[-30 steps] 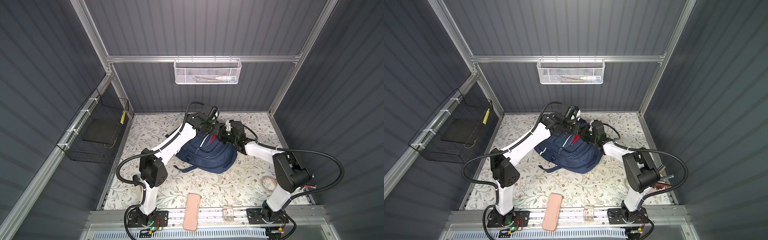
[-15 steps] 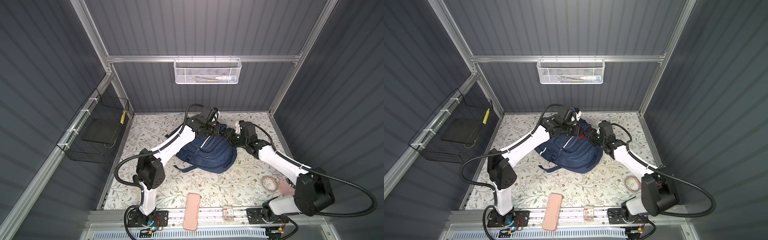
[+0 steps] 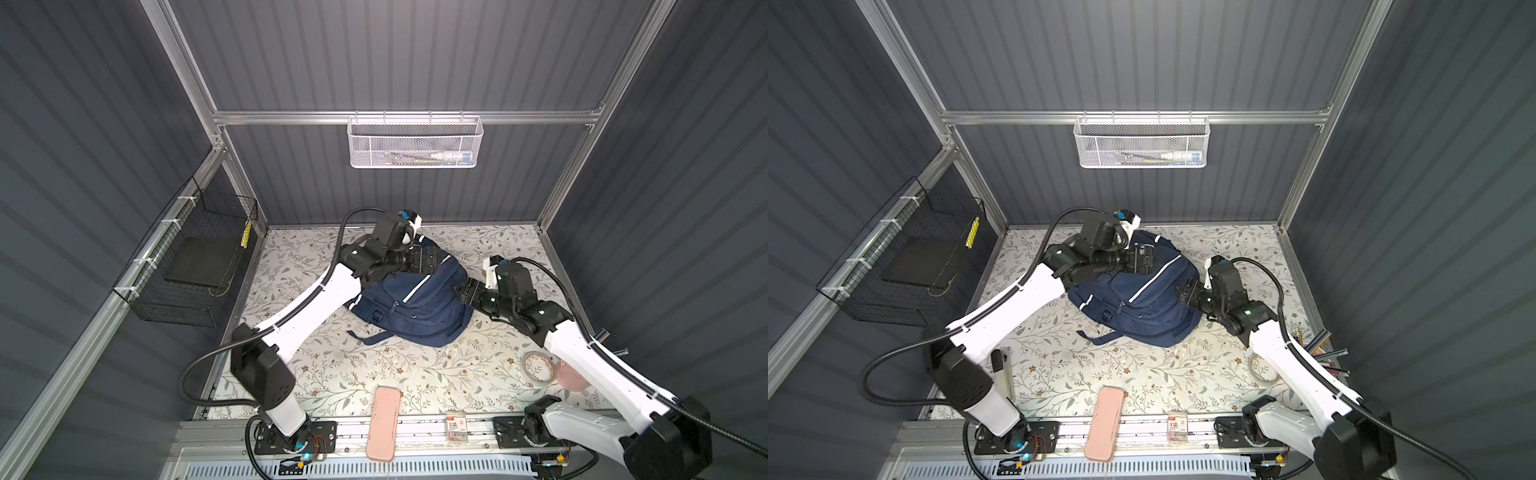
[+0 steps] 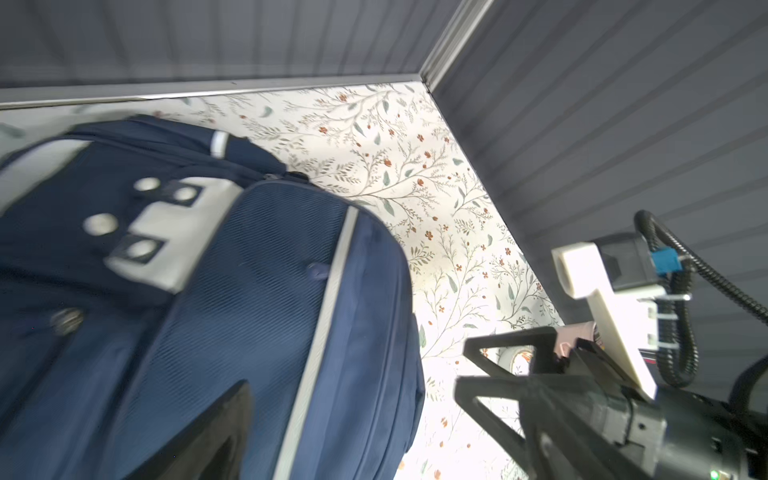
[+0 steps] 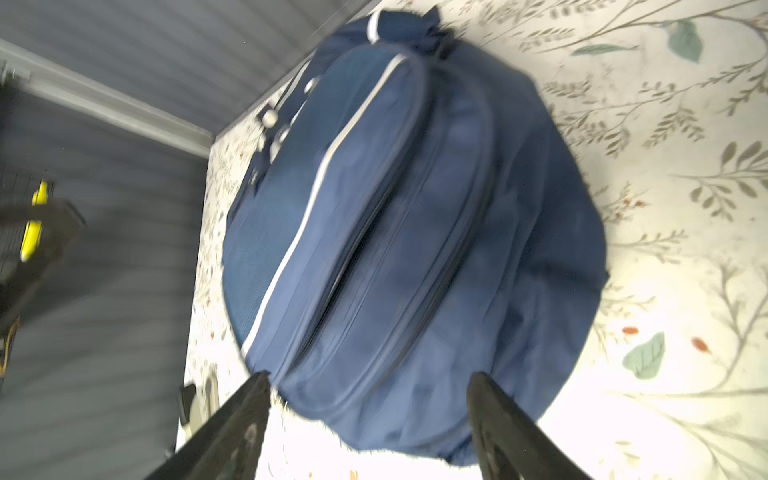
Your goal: Pack the student bag
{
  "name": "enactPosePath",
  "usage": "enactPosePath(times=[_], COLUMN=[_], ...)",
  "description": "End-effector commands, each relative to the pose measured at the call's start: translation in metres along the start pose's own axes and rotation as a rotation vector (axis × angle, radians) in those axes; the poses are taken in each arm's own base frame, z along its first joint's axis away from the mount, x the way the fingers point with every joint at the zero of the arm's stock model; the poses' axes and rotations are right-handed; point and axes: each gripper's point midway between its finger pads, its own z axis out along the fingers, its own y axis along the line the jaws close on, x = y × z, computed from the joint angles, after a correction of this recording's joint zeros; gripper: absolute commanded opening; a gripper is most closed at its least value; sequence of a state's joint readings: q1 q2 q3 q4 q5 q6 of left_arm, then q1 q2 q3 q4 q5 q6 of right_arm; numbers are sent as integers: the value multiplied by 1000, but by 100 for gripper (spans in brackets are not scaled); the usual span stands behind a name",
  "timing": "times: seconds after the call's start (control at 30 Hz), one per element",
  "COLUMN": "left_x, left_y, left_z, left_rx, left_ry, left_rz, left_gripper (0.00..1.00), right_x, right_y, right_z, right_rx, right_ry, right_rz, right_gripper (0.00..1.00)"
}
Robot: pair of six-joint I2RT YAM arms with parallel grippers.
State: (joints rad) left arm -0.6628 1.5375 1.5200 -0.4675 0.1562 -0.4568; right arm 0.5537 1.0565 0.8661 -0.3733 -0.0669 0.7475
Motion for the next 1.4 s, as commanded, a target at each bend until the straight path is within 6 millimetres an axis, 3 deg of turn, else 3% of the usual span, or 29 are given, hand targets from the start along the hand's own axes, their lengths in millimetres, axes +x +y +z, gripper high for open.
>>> enactPosePath(times=[0.0,0.1,0.23,0.3,0.53,0.63,0.73,0.9,1.0,1.1,1.2,1.37], left_x=[22,36,45,51,59,68,77,85,87,90,92,85], left_y=[47,80,101,105,109,110,117,120,117,109,101,96], left_z=[-2,-1,10,19,34,42,47,59,63,65,64,52], left_rx=[-6,16,47,59,88,101,73,83,107,117,138,137], left_ry=[3,-17,-53,-50,-41,-20,-3,22,29,42,52,33], left_rz=[-162,-293,-387,-414,-450,-463,-466,-488,-501,-492,-495,-482], left_gripper=[95,90,85,84,72,66,66,65,54,45,27,26], right_x=[23,40,54,61,76,78,77,78,77,73,73,70], right_y=[3,28,73,96,121,122,109,93,90,87,82,70], right_z=[-7,7,34,52,93,105,115,130,139,142,143,143], right_rx=[109,130,87,26,10,28,109,169,209,271,307,346], right_ry=[7,34,42,57,97,102,97,92,87,89,91,77], right_rz=[-77,-127,-210,-210,-239,-245,-251,-227,-242,-275,-298,-315], right_gripper=[76,74,68,64,54,50,45,45,42,30,29,25])
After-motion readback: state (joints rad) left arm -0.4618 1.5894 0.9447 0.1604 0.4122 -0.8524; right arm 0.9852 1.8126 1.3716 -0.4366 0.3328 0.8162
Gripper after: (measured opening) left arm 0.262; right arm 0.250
